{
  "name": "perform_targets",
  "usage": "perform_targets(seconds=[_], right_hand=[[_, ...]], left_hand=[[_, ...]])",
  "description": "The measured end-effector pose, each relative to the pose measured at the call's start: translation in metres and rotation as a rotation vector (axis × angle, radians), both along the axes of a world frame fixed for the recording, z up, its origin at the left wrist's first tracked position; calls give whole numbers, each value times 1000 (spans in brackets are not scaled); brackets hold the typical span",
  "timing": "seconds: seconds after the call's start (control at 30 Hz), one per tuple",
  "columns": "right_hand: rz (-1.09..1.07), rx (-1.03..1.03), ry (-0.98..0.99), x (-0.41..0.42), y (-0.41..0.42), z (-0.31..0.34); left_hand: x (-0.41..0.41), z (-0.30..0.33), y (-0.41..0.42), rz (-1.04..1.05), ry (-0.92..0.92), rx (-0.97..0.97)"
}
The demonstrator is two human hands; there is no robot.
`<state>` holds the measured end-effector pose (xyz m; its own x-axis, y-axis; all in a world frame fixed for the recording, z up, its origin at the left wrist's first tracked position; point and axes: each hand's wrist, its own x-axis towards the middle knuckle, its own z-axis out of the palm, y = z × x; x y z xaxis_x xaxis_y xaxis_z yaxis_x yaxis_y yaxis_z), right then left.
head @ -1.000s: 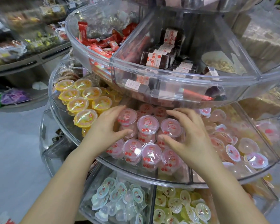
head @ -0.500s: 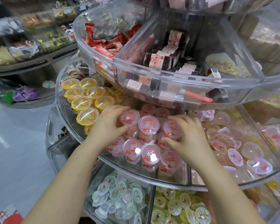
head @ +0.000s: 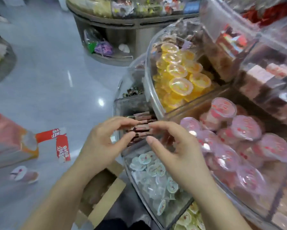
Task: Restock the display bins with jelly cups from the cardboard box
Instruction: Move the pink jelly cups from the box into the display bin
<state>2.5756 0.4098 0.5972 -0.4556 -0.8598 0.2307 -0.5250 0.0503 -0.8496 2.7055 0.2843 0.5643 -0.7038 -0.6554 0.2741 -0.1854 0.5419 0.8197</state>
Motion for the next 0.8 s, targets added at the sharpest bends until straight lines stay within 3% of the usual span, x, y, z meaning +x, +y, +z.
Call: perform_targets(seconds=[0.1,0.23,0.33,0.47,0.57,0.8], right_hand=[[242,233,-135,48,-45,-54],[468,581,-173,110,-90,-163],[561,870,-103,148,-111,-268],[660,1170,75,180,-126,-414],[657,1273,226,185,-140,-514],[756,1282,431,181,-180,-713]], left_hand=[[85,-55,-5,308,-82,208],[184,-149,4,639,-136,562],[232,-237,13,755,-238,734],[254,-366,19,727,-407,925],[248,-468,6,700,-415,1091],[216,-688,-30,1001,-384,1389]])
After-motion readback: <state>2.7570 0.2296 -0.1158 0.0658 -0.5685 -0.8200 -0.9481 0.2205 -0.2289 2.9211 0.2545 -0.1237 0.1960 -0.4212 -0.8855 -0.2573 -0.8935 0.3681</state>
